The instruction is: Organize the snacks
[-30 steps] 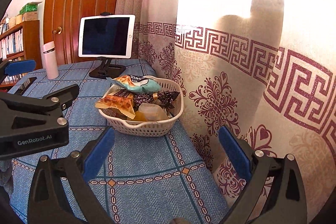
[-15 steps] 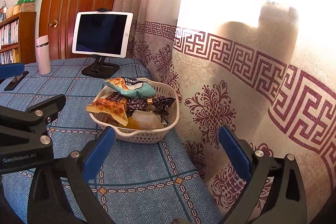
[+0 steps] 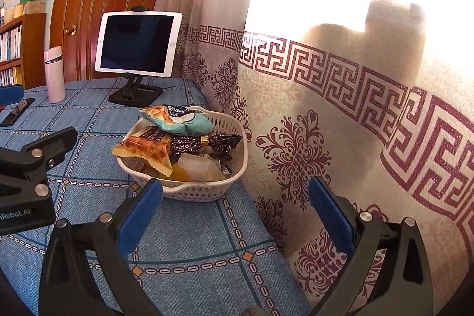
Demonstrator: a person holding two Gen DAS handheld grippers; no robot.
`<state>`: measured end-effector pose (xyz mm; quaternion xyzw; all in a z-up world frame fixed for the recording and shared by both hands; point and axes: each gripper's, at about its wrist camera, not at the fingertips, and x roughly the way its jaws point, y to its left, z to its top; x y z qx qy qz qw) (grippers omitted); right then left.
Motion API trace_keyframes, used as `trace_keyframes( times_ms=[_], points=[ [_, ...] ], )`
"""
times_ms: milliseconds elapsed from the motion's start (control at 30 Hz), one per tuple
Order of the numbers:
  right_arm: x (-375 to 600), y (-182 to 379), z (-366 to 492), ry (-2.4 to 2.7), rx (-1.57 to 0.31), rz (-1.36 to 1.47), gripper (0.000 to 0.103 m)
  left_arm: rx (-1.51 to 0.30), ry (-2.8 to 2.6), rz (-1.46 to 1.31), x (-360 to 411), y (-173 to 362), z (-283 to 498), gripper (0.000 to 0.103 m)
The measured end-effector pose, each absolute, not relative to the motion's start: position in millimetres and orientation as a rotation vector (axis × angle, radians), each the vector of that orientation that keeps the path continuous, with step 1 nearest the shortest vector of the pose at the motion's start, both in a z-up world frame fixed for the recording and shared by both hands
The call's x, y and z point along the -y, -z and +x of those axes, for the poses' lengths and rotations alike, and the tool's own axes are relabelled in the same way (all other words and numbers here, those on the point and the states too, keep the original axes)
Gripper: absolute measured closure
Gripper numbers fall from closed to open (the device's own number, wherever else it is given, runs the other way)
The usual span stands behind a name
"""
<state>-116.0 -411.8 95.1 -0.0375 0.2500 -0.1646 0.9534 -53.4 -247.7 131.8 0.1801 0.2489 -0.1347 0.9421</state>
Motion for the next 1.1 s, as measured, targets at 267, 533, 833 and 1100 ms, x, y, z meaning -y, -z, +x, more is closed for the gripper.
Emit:
trace_keyframes(
  times_ms=[267, 533, 833, 1100],
  points=[
    [413, -95, -117, 0.344, -0.507, -0.074, 0.005, -0.503, 0.28, 0.374, 249, -132, -54, 0.003],
    [412, -92, -118, 0.346, -0.516, -0.073, 0.005, -0.51, 0.301, 0.36, 249, -131, -53, 0.003],
    [401, -88, -114, 0.323, -0.539, -0.083, 0.005, -0.497, 0.298, 0.353, 244, -131, -54, 0.003],
    [381, -77, -106, 0.258, -0.583, -0.061, 0.005, -0.533, 0.273, 0.314, 225, -128, -47, 0.003]
  ],
)
